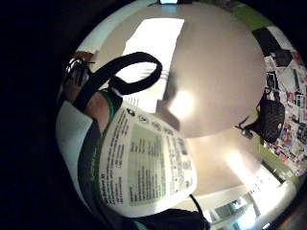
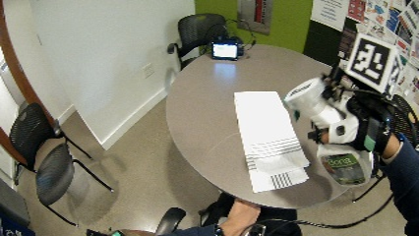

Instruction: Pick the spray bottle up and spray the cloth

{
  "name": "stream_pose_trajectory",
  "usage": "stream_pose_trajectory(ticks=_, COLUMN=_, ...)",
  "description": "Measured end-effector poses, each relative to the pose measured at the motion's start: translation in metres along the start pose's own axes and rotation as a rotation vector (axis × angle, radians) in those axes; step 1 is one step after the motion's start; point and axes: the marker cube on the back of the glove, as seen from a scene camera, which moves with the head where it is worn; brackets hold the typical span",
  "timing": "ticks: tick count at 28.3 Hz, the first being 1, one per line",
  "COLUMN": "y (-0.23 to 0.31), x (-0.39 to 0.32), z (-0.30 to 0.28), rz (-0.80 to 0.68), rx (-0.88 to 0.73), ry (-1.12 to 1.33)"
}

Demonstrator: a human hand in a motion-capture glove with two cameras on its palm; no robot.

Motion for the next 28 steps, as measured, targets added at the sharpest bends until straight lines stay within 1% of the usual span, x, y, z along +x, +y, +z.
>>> stream_pose_trajectory(ticks=4, y=-0.009, x=0.0, z=0.024, rz=0.047, rx=-0.099, ry=0.089)
stream_pose_trajectory(ticks=13, y=-0.03, x=0.02, z=0.072, rz=0.018, rx=-0.33, ry=0.266)
stream_pose_trajectory(ticks=18, y=-0.033, x=0.034, z=0.086, rz=0.044, rx=-0.44, ry=0.348)
stream_pose_trajectory(ticks=23, y=-0.034, x=0.03, z=0.096, rz=0.053, rx=-0.511, ry=0.421)
stream_pose_trajectory(ticks=28, y=-0.037, x=0.027, z=0.101, rz=0.055, rx=-0.542, ry=0.466)
